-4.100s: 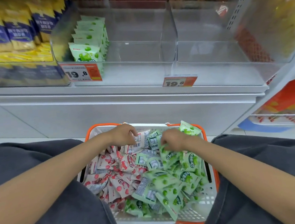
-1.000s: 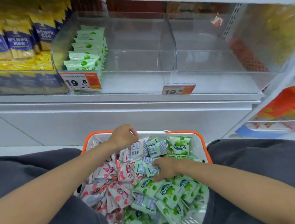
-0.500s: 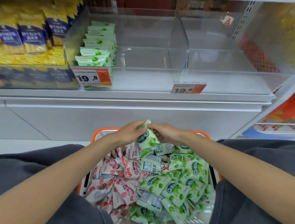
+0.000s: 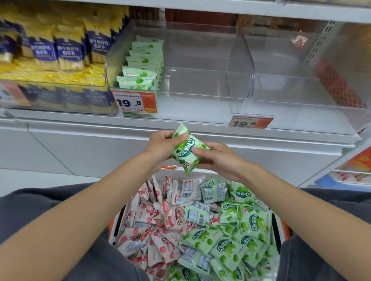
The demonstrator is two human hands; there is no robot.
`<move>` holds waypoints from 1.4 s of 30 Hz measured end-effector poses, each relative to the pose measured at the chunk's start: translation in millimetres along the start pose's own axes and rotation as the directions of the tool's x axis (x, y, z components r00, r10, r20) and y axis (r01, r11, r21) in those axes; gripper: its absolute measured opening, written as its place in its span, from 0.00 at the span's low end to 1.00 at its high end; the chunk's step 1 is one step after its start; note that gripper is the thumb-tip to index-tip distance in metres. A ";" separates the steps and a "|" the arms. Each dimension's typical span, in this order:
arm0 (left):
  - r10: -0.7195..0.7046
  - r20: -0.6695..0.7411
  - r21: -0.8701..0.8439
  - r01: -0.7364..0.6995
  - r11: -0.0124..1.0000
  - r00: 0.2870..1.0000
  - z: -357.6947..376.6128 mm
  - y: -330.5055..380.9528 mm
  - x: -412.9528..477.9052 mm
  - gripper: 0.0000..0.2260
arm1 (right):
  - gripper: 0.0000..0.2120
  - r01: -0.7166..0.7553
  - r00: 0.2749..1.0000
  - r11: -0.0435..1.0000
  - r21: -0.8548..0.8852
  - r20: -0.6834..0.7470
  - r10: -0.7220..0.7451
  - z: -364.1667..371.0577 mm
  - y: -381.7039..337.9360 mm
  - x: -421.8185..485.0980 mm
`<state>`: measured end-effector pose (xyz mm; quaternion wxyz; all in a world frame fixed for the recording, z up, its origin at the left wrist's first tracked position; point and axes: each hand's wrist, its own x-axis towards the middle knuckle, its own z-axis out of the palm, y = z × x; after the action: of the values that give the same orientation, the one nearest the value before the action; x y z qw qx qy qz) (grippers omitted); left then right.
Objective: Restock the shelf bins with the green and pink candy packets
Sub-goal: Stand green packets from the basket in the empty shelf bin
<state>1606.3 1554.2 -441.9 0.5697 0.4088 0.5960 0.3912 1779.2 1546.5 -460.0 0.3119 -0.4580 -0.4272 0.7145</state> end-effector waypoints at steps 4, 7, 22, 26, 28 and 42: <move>-0.011 0.031 -0.034 0.012 0.999 0.999 -7.0 17.9 -1.8 0.15 | 0.16 0.076 0.996 0.995 0.070 -0.049 -0.073 4.8 -10.3 3.9; -0.025 0.098 -0.083 0.034 0.996 0.995 -19.4 36.2 -3.7 0.11 | 0.16 0.144 0.987 0.982 0.121 -0.096 -0.133 7.5 -22.4 3.9; 0.603 -0.298 0.164 -0.582 0.796 0.740 -85.9 123.3 2.4 0.19 | 0.21 0.599 0.669 0.538 -0.593 0.002 -0.743 64.5 -157.5 51.4; 0.573 -0.447 0.363 -0.446 0.818 0.687 -98.4 123.1 13.9 0.14 | 0.18 0.540 0.715 0.603 -0.587 -0.058 -0.696 84.1 -156.4 87.6; 0.555 -0.453 0.414 -0.386 0.824 0.698 -105.5 120.3 19.5 0.12 | 0.18 0.450 0.810 0.649 -0.613 -0.026 -0.586 88.8 -144.3 102.5; 0.498 -0.405 0.543 -0.237 0.806 0.766 -125.3 115.3 41.2 0.08 | 0.07 0.191 0.910 0.462 -0.866 -0.020 -0.413 105.0 -153.7 130.2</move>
<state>1485.3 1634.0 -343.6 0.1779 0.5195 0.7092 0.4422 1640.6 1689.1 -350.1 0.2175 -0.5452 -0.7560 0.2897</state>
